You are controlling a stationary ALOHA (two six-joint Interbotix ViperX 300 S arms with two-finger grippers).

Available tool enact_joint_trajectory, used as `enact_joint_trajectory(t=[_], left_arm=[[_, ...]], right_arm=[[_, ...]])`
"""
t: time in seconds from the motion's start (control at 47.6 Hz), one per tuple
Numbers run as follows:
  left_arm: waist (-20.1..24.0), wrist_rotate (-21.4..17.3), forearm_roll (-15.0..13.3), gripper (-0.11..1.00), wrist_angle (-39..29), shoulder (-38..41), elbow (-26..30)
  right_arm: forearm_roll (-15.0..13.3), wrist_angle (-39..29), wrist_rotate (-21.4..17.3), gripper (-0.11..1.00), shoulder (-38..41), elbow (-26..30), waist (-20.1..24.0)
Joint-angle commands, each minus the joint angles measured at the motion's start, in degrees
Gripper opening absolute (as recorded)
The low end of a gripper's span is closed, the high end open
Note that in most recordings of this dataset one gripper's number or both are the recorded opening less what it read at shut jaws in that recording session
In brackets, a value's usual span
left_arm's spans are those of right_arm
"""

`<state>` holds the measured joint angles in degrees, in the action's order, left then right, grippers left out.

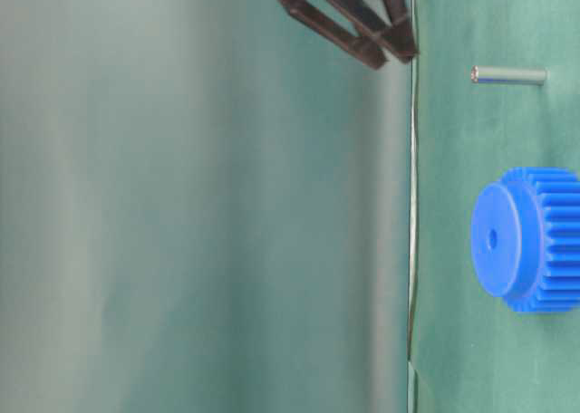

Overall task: Insert the shaft into the center hole of the gear.
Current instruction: 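Lower the open right gripper around the upright silver shaft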

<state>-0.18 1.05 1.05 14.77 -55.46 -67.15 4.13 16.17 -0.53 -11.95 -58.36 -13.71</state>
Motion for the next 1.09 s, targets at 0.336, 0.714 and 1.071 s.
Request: enact_joint_trajectory(t=[0.336,0.714,1.071], left_arm=[[-0.09,-0.09,0.18,0.0,-0.35,0.53,1.49],[-0.09,-0.09,0.18,0.0,-0.62,0.53,1.49],[-0.09,-0.09,0.18,0.0,-0.88,0.62,1.49]], right_arm=[[1.32,5.71,-0.09,0.84,9.32,1.67,-1.14],[1.41,6.15,-0.09,0.75,13.1,3.6,-1.14],[1.32,4.92,-0.09,0.26,13.1,3.78,-1.14]])
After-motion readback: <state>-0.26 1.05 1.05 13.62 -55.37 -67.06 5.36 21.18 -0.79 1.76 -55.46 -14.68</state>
